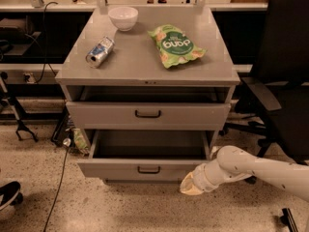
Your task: Close middle drawer
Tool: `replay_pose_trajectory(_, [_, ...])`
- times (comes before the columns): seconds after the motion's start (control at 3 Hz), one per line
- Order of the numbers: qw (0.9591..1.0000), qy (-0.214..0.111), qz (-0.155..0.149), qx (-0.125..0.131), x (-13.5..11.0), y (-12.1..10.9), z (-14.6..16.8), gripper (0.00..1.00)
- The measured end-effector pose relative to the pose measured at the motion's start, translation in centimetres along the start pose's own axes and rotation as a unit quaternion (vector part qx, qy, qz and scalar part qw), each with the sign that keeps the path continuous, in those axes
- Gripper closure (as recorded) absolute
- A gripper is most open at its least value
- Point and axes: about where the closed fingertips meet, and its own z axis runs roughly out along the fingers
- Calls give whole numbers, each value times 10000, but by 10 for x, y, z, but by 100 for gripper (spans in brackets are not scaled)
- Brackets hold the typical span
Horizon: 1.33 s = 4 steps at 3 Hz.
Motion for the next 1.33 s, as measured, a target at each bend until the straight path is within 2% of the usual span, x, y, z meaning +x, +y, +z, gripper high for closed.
replay_pose_trajectory(0.33, [9998,122,155,0,5,1,5,100])
replay_pose_trajectory(0.67, [9998,109,84,169,10,-22,12,100])
replay_pose_trajectory(1.0, [9984,174,-138,528,9,-74,9,100])
replay_pose_trajectory(1.33, [9984,171,-141,520,9,-73,10,77])
